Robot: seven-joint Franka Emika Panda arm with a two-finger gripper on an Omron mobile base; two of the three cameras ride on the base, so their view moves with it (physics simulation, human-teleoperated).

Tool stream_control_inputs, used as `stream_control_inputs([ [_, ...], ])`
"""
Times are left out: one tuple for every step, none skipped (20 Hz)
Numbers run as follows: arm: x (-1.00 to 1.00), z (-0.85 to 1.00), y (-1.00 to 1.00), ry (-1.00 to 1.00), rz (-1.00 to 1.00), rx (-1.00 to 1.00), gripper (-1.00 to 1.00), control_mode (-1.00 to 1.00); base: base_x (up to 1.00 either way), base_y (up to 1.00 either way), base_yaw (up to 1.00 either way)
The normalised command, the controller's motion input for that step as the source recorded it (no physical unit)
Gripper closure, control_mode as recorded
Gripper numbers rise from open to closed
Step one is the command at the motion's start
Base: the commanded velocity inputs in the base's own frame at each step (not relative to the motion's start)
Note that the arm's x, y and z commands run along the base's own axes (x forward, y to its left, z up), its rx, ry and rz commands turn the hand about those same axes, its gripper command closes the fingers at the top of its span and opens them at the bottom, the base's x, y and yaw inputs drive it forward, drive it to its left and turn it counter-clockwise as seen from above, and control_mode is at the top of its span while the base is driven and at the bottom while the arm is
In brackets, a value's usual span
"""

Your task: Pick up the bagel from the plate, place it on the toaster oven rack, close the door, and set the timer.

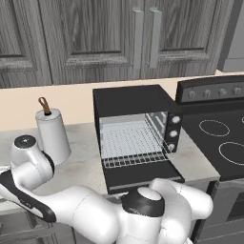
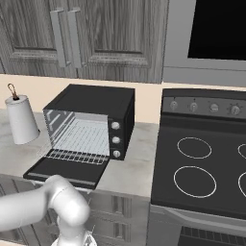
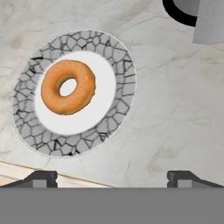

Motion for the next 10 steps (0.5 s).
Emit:
stream_control_inputs([
  [0.0, -0.06, 0.15, 0.0, 0.0, 0.06, -1.0, -1.0, 0.0, 0.0, 0.0],
  [0.0, -0.06, 0.18, 0.0, 0.0, 0.07, -1.0, -1.0, 0.0, 0.0, 0.0],
  [0.0, -0.06, 0.19, 0.0, 0.0, 0.07, -1.0, -1.0, 0.0, 0.0, 0.0],
  [0.06, -0.03, 0.19, 0.0, 0.0, 0.07, -1.0, -1.0, 0.0, 0.0, 0.0],
  [0.14, -0.01, 0.15, 0.0, 0.0, 0.06, -1.0, -1.0, 0.0, 0.0, 0.0],
  [0.19, 0.0, 0.15, 0.0, 0.0, 0.05, -1.0, -1.0, 0.0, 0.0, 0.0],
  [0.22, 0.0, 0.13, 0.0, 0.0, 0.04, -1.0, -1.0, 0.0, 0.0, 0.0],
  [0.21, 0.0, 0.12, 0.0, 0.0, 0.03, -1.0, -1.0, 0.0, 0.0, 0.0],
  [0.19, -0.01, 0.12, 0.0, 0.0, 0.02, -1.0, -1.0, 0.0, 0.0, 0.0],
  [0.19, 0.0, 0.13, 0.0, 0.0, 0.02, -1.0, -1.0, 0.0, 0.0, 0.0],
])
